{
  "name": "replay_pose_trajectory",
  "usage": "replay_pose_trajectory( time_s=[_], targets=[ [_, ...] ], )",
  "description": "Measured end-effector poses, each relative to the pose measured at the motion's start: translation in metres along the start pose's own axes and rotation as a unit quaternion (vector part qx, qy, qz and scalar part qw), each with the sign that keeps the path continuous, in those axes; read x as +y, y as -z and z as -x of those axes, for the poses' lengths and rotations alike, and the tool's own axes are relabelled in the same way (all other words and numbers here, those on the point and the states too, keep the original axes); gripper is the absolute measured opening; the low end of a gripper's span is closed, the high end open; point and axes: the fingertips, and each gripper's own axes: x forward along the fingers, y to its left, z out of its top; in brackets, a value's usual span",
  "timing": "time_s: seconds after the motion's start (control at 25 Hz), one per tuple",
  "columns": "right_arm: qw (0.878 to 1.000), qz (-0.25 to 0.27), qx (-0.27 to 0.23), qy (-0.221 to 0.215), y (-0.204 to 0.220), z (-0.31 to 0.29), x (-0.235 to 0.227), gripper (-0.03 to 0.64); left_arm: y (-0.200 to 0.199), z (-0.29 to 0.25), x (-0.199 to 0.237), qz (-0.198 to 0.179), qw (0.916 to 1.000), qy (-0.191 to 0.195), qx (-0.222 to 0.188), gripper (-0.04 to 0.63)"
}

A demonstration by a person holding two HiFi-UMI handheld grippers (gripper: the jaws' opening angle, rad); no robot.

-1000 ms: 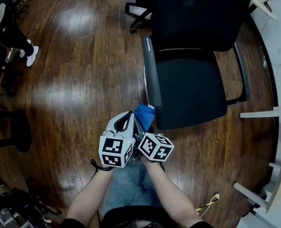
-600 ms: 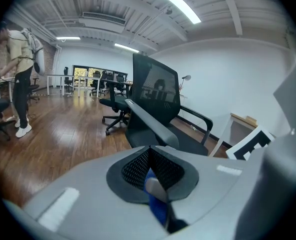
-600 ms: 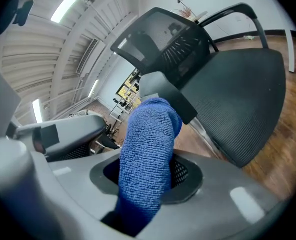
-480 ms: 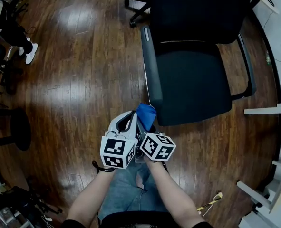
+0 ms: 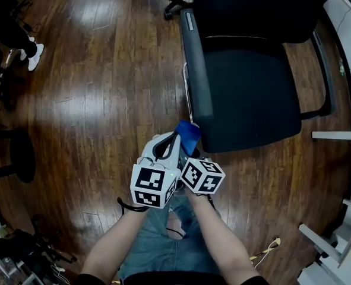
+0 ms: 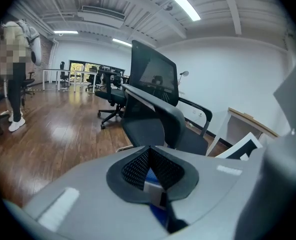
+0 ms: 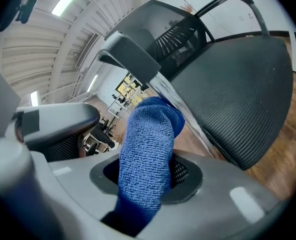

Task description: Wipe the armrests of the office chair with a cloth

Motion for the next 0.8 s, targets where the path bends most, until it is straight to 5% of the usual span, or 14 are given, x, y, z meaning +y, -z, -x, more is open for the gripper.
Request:
replay_pose_trajectory(
  time_s=[0.44,0.8],
  targets=[
    [1.000,0.007,0.025,0.014,0.024,-0.019,-0.027,0.137,0.017,-0.016,-0.001,-0.006,0.9999,0.007,0.011,0.005],
    [0.998,0.018,-0.054,-0.015,-0.016,0.050,0.027,0.137,-0.004,0.011,-0.015,-0.008,0.9997,0.003,0.022,0.005]
  ],
)
